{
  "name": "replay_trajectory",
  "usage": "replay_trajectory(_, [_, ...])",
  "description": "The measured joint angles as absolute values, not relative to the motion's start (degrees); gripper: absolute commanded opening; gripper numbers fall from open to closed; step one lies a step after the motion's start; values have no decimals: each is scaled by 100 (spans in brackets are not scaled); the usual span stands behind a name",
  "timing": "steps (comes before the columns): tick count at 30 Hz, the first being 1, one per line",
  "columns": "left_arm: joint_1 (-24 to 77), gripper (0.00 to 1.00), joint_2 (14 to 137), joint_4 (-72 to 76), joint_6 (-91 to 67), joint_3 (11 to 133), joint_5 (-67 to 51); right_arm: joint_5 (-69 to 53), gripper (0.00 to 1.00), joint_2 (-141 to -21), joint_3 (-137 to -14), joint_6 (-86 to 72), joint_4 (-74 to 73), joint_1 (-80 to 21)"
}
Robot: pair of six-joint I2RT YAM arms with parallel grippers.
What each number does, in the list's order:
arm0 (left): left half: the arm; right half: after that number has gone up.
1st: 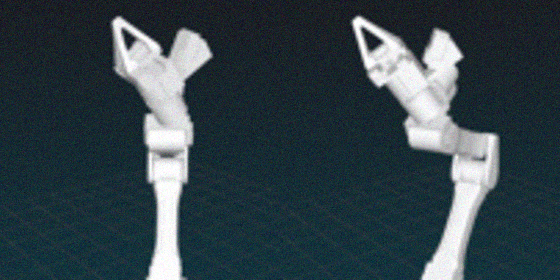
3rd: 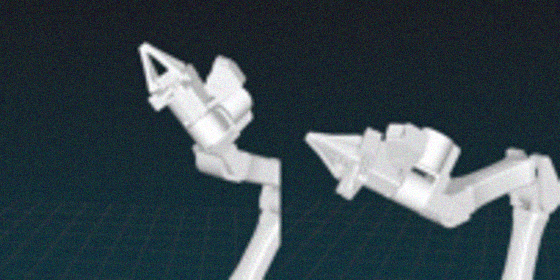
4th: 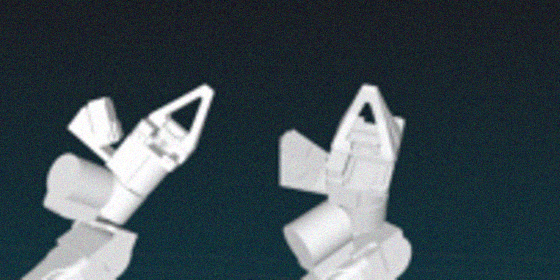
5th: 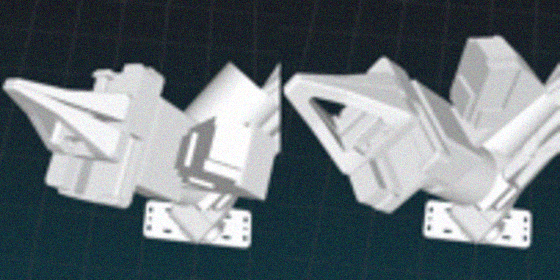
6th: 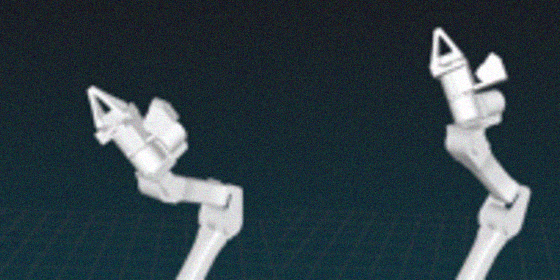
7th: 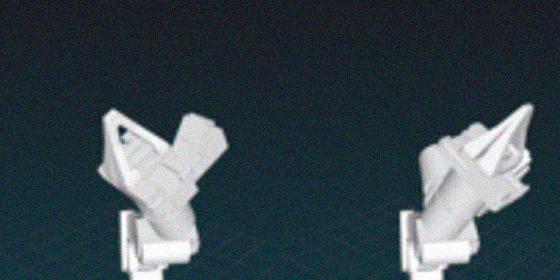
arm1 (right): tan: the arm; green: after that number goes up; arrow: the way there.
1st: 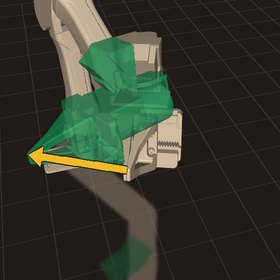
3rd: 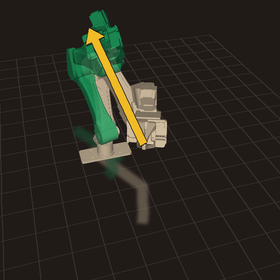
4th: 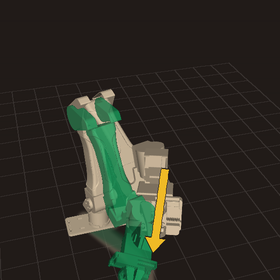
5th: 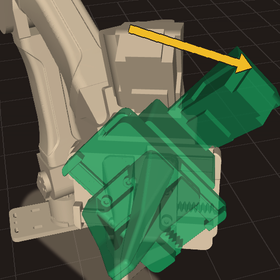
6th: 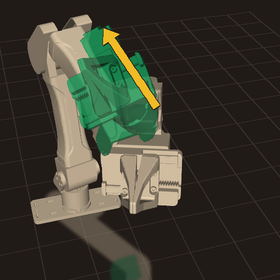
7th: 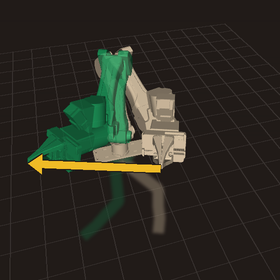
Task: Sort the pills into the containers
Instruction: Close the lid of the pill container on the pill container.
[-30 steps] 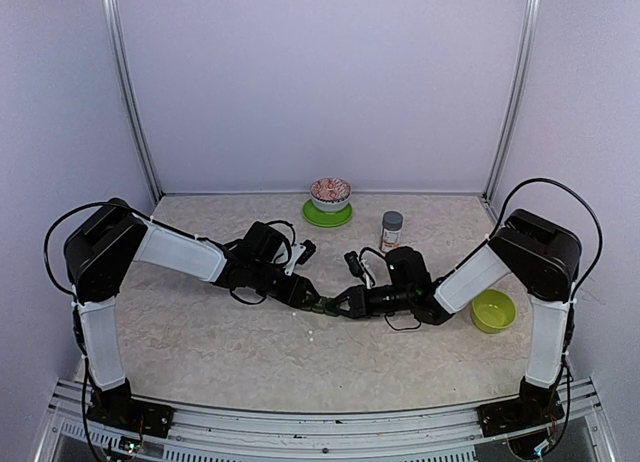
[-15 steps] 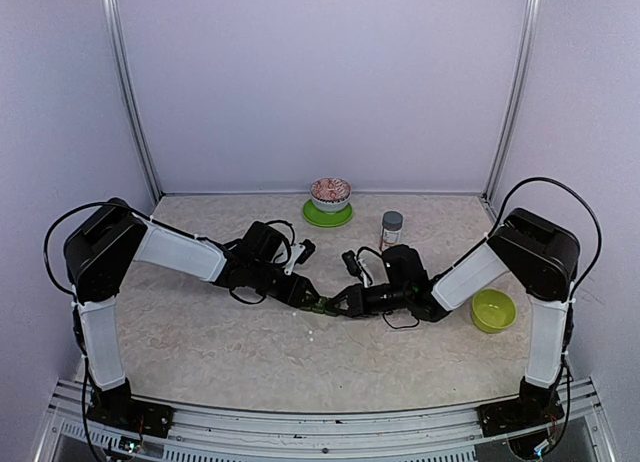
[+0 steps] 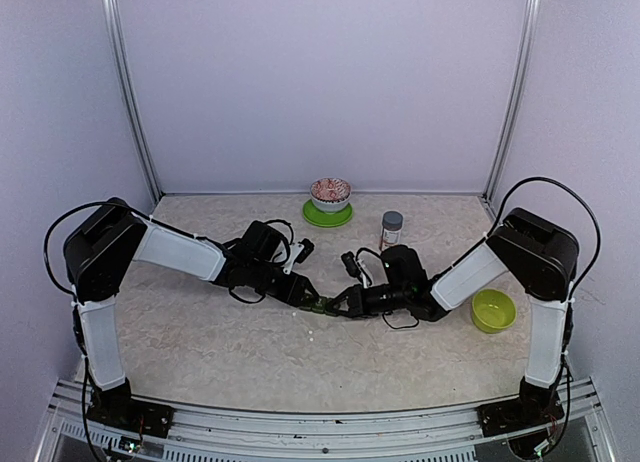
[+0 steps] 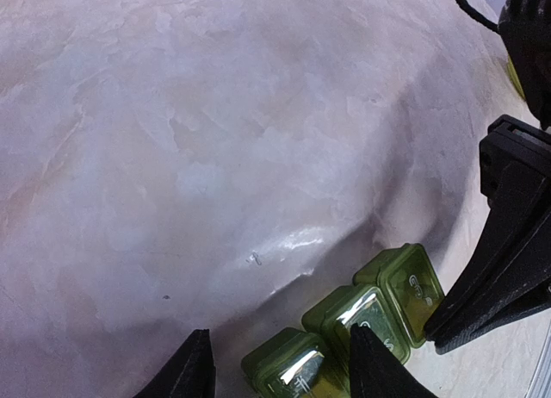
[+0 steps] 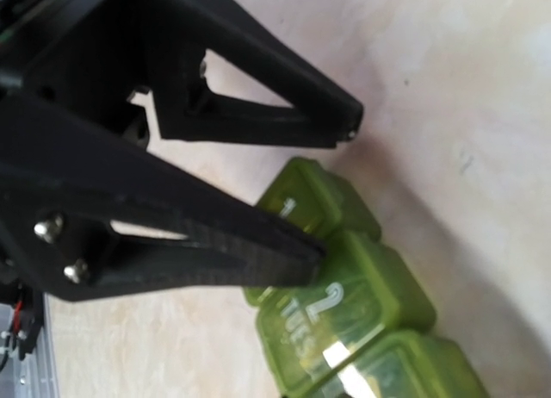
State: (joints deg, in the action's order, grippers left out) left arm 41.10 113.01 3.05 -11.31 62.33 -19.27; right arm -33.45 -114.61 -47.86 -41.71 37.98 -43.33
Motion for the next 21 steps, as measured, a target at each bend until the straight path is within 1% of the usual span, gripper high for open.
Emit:
replay_trajectory(1, [4110,51,11301,305,-1133,6233,-1927,-3356,0,-11474,-4786,-4178,3802,-4333])
replay_trajectory(21, [4086,51,11375,346,-1153,6305,-1946,-3511,0,-11666,-4619,-4311,3911,-4342])
